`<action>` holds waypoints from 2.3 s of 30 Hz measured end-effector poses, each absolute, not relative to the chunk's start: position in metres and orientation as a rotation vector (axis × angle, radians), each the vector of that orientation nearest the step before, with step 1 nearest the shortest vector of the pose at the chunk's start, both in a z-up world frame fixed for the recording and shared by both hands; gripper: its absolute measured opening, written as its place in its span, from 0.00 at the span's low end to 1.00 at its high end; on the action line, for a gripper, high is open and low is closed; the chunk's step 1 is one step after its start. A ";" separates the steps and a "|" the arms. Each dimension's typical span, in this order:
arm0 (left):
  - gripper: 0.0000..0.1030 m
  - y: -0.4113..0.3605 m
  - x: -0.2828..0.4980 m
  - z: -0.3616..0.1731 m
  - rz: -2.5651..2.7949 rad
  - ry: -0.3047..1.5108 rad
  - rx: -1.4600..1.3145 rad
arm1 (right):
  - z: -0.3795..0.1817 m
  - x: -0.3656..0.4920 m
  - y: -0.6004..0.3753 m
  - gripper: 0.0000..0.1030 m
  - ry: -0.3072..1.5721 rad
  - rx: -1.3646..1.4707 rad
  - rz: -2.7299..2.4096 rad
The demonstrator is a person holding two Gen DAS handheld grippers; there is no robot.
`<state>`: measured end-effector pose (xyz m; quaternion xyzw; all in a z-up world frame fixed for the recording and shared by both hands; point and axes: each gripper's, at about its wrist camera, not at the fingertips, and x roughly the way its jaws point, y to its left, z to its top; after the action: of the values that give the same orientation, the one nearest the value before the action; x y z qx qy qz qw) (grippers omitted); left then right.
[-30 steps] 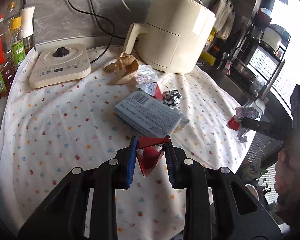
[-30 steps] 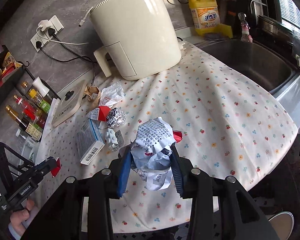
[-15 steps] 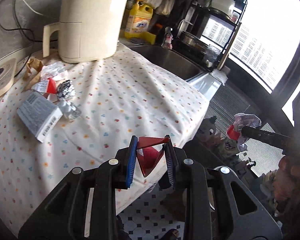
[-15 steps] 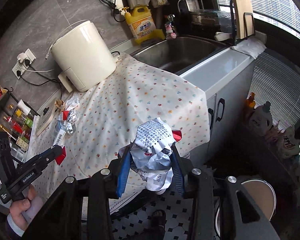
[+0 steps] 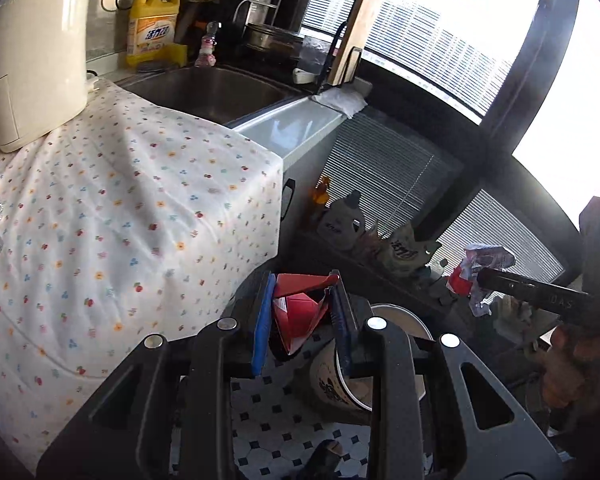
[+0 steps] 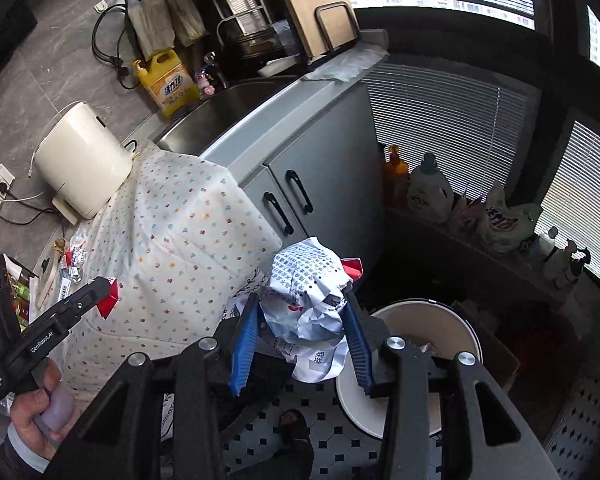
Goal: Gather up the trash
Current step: 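Carry both items over the white bin and open both grippers, then move both grippers back up toward the counter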
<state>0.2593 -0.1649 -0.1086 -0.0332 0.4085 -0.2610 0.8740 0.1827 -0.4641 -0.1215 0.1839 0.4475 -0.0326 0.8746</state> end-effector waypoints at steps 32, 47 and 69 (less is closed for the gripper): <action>0.54 -0.364 0.207 -0.184 -0.854 1.013 -0.057 | -0.162 0.062 -0.618 0.82 0.965 0.469 -0.302; 0.94 -0.295 0.230 -0.133 -0.717 0.919 -0.080 | -0.134 0.089 -0.575 0.92 0.885 0.462 -0.272; 0.94 -0.045 0.237 -0.090 -0.229 0.790 -0.234 | -0.105 0.214 -0.392 0.92 0.893 0.335 0.073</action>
<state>0.2375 -0.0451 -0.0897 -0.1135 0.3829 -0.1112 0.9100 0.2137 -0.3924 -0.1050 0.1614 0.4298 0.0353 0.8877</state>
